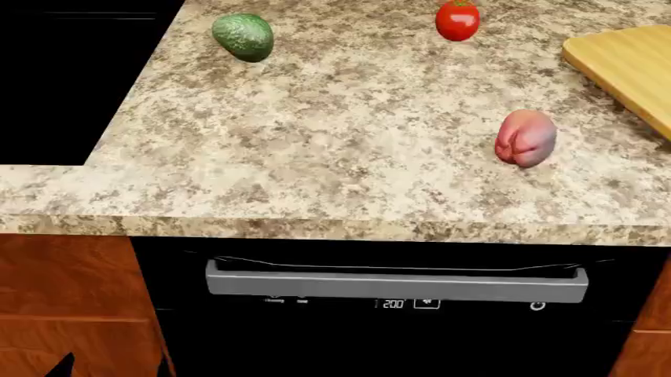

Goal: Place the avocado, onion, tomato and bell pepper on the cutting board.

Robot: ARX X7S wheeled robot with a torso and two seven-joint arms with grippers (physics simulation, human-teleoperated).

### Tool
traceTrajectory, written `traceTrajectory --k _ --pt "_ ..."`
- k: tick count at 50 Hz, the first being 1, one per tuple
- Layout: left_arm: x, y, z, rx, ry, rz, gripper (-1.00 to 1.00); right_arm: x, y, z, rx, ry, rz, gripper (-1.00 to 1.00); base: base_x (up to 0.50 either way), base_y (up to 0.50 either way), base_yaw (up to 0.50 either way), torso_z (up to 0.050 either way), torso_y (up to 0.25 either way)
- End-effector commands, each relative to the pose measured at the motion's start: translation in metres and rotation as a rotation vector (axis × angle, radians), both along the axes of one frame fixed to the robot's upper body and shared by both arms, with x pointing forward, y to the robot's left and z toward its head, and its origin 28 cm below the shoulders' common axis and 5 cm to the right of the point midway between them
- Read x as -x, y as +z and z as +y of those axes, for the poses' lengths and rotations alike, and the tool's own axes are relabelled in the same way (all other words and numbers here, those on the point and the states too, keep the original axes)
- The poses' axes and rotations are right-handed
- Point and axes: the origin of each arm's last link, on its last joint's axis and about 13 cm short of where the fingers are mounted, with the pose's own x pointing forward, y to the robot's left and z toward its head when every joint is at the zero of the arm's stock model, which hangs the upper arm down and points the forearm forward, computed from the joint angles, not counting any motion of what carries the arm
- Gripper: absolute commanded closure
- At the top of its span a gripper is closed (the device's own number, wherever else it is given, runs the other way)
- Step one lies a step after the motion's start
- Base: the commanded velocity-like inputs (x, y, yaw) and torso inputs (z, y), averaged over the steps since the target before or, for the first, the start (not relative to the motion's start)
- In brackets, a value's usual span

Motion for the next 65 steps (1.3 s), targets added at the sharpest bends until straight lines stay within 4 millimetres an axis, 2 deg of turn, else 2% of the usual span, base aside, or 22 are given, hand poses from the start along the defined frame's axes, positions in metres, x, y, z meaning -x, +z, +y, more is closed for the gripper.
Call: traceTrajectory --k 1,9,10,11,12,16,20,22,24,26,31,36,39,43,48,53,59,60,61,63,65 --pt "0.000 0.001 0.000 0.000 0.000 0.000 -1.00 0.001 0.000 0.000 0.000 0.000 0.000 -1.00 0.00 0.00 0.00 0.000 0.000" --pt "-0.001 0.000 -0.001 0.001 0.004 0.013 -1.00 -0.001 0.000 0.000 -0.002 0.003 -0.004 -1.00 0.00 0.00 0.00 0.000 0.000" --pt "0.021 -0.001 -0.008 0.163 -0.265 -0.050 -1.00 0.016 0.007 -0.001 0.178 -0.168 -0.055 -1.00 0.00 0.00 0.00 0.000 0.000" --pt "0.000 0.000 0.000 0.000 0.000 0.000 -1.00 0.000 0.000 0.000 0.000 0.000 0.000 -1.00 0.00 0.00 0.00 0.000 0.000" --pt "-0.002 0.000 0.002 0.050 0.015 0.019 -1.00 -0.001 0.001 0.002 -0.008 0.040 -0.023 -1.00 0.00 0.00 0.00 0.000 0.000" --pt "-0.001 -0.001 0.003 -0.039 0.071 0.019 -1.00 -0.002 0.001 0.004 0.036 0.039 -0.025 -1.00 0.00 0.00 0.00 0.000 0.000" --pt "0.000 0.011 0.003 0.005 0.083 0.006 -1.00 -0.002 0.011 0.000 0.069 0.059 -0.069 -1.00 0.00 0.00 0.00 0.000 0.000" --pt "0.002 0.022 0.000 -0.029 0.076 -0.020 -1.00 -0.002 0.020 -0.002 0.142 0.046 -0.092 -1.00 0.00 0.00 0.00 0.000 0.000" --pt "0.004 0.032 -0.001 0.081 0.000 0.063 -1.00 -0.004 0.037 -0.004 0.145 0.039 -0.117 -1.00 0.00 0.00 0.00 0.000 0.000" --pt "0.006 0.051 0.001 0.023 -0.009 0.006 -1.00 -0.007 0.057 -0.008 0.169 0.019 -0.149 -1.00 0.00 0.00 0.00 0.000 0.000" --pt "0.004 0.092 0.010 0.028 0.006 -0.014 -1.00 -0.013 0.103 -0.014 0.193 -0.010 -0.197 -1.00 0.00 0.00 0.00 0.000 0.000" --pt "0.006 0.118 0.011 -0.003 -0.006 -0.037 -1.00 -0.016 0.138 -0.020 0.220 -0.028 -0.235 -1.00 0.00 0.00 0.00 0.000 0.000" --pt "0.003 0.142 0.013 -0.009 -0.016 -0.069 -1.00 -0.019 0.166 -0.023 0.244 -0.032 -0.263 -1.00 0.00 0.00 0.00 0.000 0.000" --pt "0.000 0.163 0.014 -0.041 -0.026 -0.096 -1.00 -0.024 0.191 -0.026 0.285 -0.042 -0.286 -1.00 0.00 0.00 0.00 0.000 0.000" --pt "-0.017 0.186 0.021 -0.071 0.004 -0.123 -1.00 -0.027 0.222 -0.029 0.310 -0.038 -0.330 -1.00 0.00 0.00 0.00 0.000 0.000" --pt "-0.032 0.217 0.025 -0.102 -0.005 -0.156 -1.00 -0.036 0.253 -0.035 0.314 -0.048 -0.351 -1.00 0.00 0.00 0.00 0.000 0.000" --pt "-0.043 0.250 0.027 -0.147 0.013 -0.224 -1.00 -0.049 0.277 -0.040 0.333 -0.036 -0.354 -1.00 0.00 0.00 0.00 0.000 0.000" --pt "-0.045 0.256 0.027 -0.111 -0.003 -0.214 -1.00 -0.052 0.282 -0.040 0.323 -0.031 -0.352 -1.00 0.00 0.00 0.00 0.000 0.000" --pt "-0.047 0.262 0.026 -0.005 -0.043 -0.160 -1.00 -0.055 0.285 -0.041 0.334 -0.031 -0.351 -1.00 0.00 0.00 0.00 0.000 0.000" --pt "-0.050 0.275 0.026 -0.072 -0.009 -0.208 -1.00 -0.060 0.294 -0.042 0.327 -0.035 -0.344 -1.00 0.00 0.00 0.00 0.000 0.000" --pt "-0.053 0.290 0.025 -0.056 -0.023 -0.222 -1.00 -0.063 0.305 -0.043 0.347 -0.039 -0.349 -1.00 0.00 0.00 0.00 0.000 0.000"
